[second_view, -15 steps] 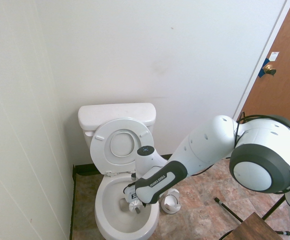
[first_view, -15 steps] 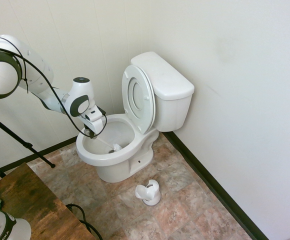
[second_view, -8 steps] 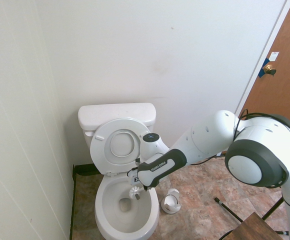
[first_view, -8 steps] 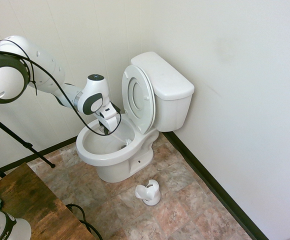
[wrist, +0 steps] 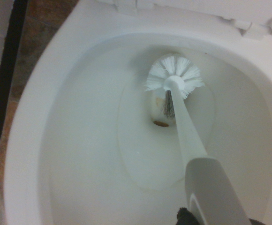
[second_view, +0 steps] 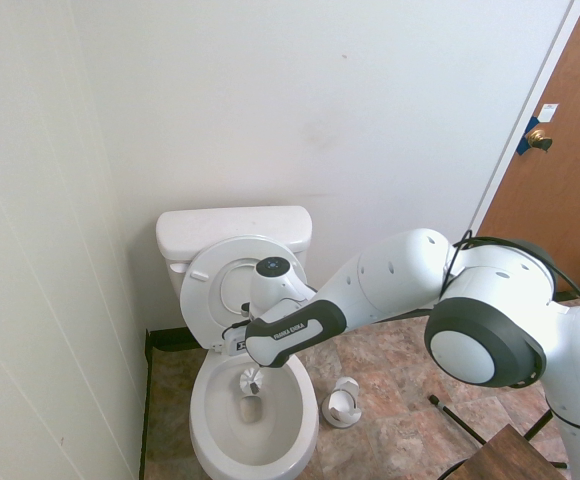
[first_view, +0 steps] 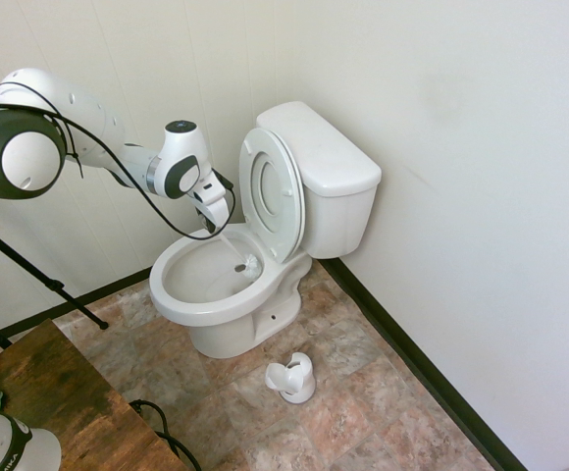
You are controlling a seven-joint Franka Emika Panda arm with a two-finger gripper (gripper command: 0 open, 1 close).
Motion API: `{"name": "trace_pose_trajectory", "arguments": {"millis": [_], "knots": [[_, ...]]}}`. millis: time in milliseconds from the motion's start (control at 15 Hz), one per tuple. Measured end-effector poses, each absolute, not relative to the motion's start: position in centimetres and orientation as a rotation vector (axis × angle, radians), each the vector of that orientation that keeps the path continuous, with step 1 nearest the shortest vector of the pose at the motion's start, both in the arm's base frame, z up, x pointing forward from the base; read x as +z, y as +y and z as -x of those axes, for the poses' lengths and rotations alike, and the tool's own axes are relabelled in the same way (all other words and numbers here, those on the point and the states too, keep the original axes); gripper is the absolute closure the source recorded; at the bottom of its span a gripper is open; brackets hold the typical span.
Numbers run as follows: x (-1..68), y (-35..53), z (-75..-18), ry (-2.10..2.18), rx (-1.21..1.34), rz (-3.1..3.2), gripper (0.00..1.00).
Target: Clean the toilet
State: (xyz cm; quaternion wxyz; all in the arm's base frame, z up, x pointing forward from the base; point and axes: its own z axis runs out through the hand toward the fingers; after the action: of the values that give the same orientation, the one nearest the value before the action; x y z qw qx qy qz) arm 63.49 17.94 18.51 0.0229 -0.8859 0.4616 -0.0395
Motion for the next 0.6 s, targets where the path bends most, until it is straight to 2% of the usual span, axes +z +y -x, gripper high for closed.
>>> {"name": "trace_pose_trajectory", "arguments": {"millis": [267, 600], "knots": [[21.4, 17.7, -63.1, 1.431, -0.111, 2.75, 1.0], [29.1, 17.0, -56.9, 1.347, -0.053, 2.816, 1.0]]}}
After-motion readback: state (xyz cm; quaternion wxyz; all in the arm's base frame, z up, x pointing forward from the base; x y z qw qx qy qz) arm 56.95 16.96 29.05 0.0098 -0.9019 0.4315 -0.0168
